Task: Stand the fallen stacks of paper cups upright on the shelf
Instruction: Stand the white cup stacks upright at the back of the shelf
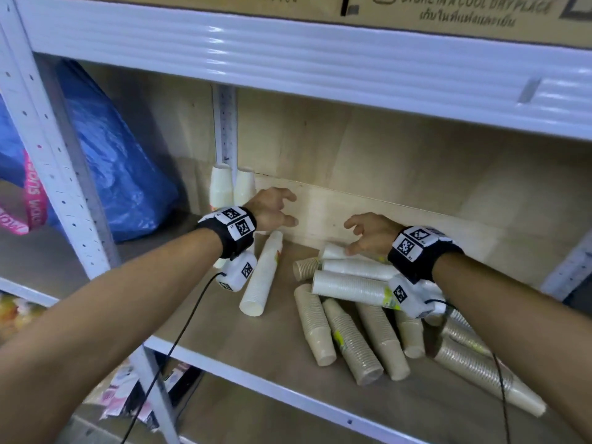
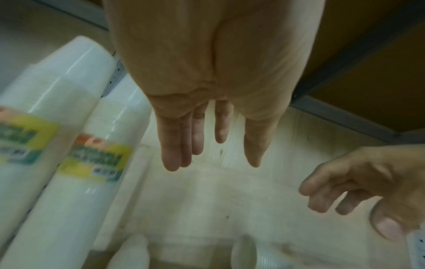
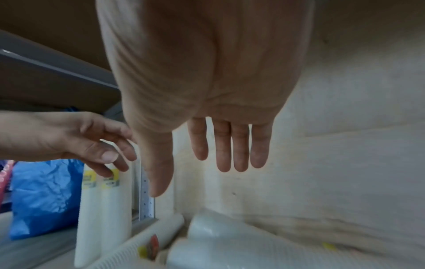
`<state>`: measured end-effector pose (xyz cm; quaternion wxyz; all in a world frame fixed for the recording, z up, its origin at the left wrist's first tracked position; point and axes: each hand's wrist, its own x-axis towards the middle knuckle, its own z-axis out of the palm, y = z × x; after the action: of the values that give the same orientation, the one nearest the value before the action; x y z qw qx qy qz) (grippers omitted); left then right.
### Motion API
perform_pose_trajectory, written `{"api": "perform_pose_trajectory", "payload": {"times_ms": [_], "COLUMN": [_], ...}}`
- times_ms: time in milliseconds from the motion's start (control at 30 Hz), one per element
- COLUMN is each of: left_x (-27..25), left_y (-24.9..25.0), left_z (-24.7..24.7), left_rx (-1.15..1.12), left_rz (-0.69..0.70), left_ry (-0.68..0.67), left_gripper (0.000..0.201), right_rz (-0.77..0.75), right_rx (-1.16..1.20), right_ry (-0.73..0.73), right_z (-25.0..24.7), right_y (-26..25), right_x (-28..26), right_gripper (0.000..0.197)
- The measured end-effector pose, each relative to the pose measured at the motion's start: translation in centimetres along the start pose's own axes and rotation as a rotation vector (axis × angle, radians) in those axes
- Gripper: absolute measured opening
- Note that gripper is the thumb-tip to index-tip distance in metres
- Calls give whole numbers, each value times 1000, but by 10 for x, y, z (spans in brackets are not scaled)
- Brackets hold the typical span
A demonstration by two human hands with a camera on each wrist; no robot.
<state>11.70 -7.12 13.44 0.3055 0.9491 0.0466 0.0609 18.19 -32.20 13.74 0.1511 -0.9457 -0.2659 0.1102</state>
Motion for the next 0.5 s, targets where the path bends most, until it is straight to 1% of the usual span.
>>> {"api": "perform_pose_trajectory", "payload": {"times_ms": [100, 167, 300, 400, 500], "left_x": [-4, -7, -13, -17, -20], "left_y": [-21, -38, -66, -81, -93], "left_z": [24, 39, 60, 69, 77], "left_rx": [30, 58, 125, 156, 121], "left_rz": [-47, -70, -130, -164, -208], "left_ry": [-66, -101, -148, -147, -171], "left_gripper": [62, 66, 81, 89, 94], "right_rz": [43, 81, 116, 145, 151], "right_rx": [-18, -36, -36, -66, -95], "right_ry": [-38, -36, -12, -30, -28], "right_z": [12, 23, 40, 48, 54], "right_y": [25, 43, 72, 88, 97], "right_x": [-16, -24, -39, -44, -48], "right_gripper": [68, 67, 72, 75, 57]}}
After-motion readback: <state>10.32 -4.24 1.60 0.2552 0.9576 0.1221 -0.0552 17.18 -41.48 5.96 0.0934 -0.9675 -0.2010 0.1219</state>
